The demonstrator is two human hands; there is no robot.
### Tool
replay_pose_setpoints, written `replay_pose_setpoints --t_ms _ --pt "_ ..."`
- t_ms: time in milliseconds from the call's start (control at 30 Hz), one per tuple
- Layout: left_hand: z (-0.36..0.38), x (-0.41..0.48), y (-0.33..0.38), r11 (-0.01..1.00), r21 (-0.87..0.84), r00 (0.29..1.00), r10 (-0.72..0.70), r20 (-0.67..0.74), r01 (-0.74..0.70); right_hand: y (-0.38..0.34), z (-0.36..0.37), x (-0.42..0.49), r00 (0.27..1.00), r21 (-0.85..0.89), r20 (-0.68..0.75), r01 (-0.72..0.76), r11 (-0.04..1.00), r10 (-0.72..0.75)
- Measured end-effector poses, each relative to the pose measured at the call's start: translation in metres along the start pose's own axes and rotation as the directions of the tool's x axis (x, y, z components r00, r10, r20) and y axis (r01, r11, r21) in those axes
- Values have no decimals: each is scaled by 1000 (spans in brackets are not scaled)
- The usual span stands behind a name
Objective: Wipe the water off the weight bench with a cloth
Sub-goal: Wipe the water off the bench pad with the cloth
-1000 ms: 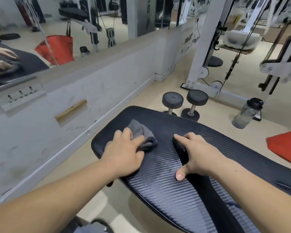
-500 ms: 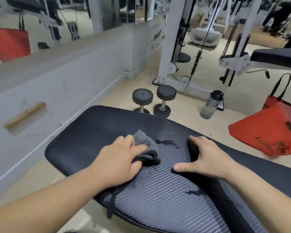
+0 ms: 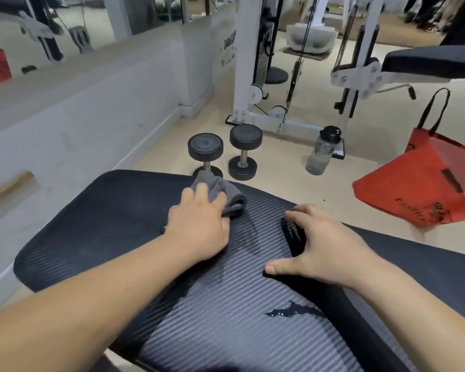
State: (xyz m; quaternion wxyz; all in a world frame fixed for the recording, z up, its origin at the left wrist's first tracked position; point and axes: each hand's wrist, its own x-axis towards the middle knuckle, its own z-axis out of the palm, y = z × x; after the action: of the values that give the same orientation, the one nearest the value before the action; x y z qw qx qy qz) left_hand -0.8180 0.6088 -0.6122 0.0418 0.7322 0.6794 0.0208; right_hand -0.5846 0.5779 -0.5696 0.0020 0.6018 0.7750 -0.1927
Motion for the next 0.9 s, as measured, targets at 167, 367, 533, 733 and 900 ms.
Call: replay_pose_setpoints --t_ms 167,367,533,733,900 --pt "5 -7 23 911 -124 918 397 5 -393 11 -5 1 992 -105 115 -30 994 42" --pt "0 11 27 998 -40 998 50 30 -49 9 -4 5 993 -135 104 -42 990 56" --pt "2 11 33 899 -247 924 381 29 -363 10 -1 2 994 -83 87 -60 995 67" --pt "0 24 27 992 -108 996 74 42 -69 12 2 -1 994 -27 79 -78 997 80" --pt "6 13 18 903 -230 928 373 2 -362 11 4 0 993 -9 78 -83 997 83"
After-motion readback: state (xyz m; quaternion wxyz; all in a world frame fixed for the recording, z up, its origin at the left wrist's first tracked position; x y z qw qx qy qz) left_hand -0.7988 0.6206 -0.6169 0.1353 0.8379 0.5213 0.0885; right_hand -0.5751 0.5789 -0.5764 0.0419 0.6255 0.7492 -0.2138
